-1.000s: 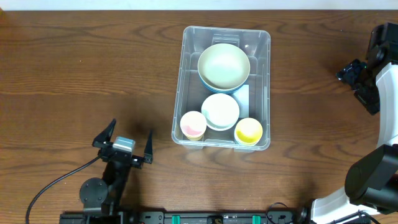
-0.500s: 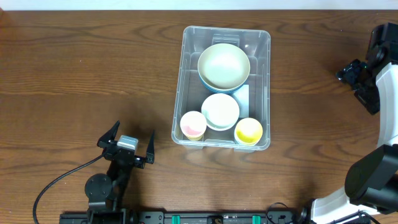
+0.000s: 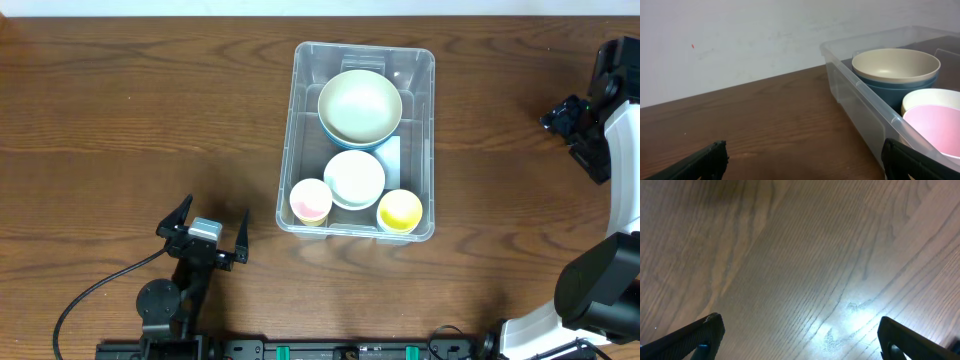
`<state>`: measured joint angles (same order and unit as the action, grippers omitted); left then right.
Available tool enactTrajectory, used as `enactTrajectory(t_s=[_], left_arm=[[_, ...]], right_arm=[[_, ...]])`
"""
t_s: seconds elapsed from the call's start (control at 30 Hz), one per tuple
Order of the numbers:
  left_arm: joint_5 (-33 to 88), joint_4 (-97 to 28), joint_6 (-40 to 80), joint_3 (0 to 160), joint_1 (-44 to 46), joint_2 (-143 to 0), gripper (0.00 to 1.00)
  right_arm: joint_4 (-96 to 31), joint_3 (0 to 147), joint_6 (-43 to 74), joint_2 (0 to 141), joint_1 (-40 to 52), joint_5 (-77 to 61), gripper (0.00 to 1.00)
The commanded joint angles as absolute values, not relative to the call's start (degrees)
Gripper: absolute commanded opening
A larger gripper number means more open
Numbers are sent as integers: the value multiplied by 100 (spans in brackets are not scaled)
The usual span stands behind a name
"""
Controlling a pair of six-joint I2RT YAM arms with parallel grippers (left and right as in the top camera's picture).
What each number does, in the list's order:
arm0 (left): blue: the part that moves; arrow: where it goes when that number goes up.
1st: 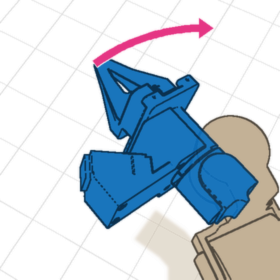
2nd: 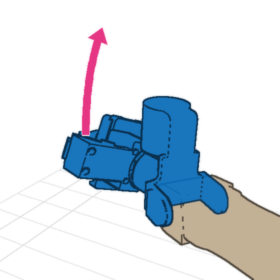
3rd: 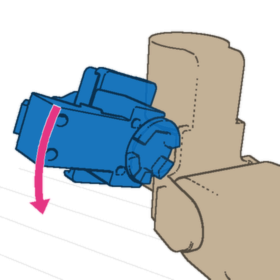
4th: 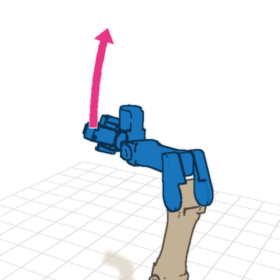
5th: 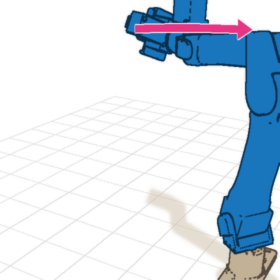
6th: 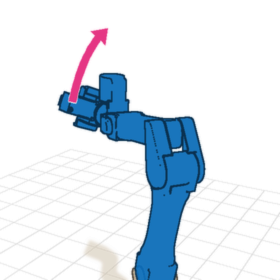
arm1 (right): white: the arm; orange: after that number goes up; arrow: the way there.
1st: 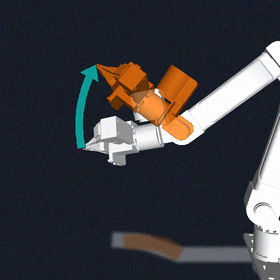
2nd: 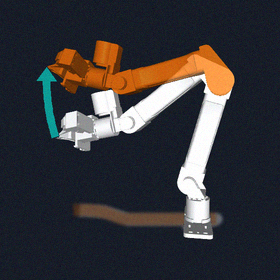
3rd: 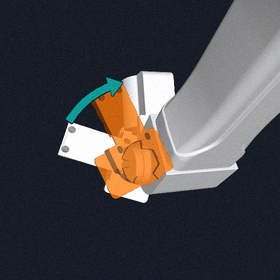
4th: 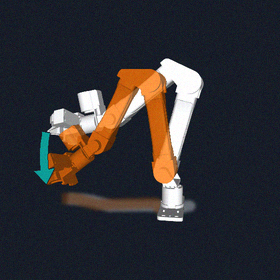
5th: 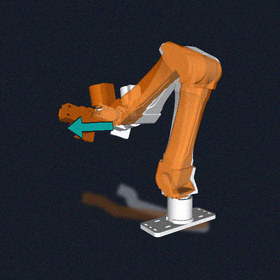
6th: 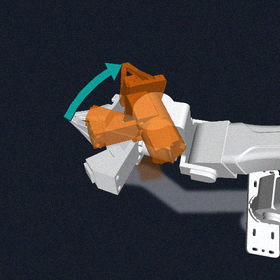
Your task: Pack container
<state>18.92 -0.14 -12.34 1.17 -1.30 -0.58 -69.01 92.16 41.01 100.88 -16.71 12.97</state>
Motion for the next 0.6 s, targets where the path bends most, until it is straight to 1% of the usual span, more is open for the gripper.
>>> enactTrajectory(t_s=[0.0,0.4,0.57], left_arm=[[1925,-248,-1326,23,-158,-23,98],[1925,-248,-1326,23,-158,-23,98],[1925,-248,-1326,23,-158,-23,98]], right_arm=[[-6897,9223,4174,10062,-1686,1413,99],[-6897,9223,4174,10057,-1686,1413,99],[-6895,9166,4174,9557,-1643,1413,99]])
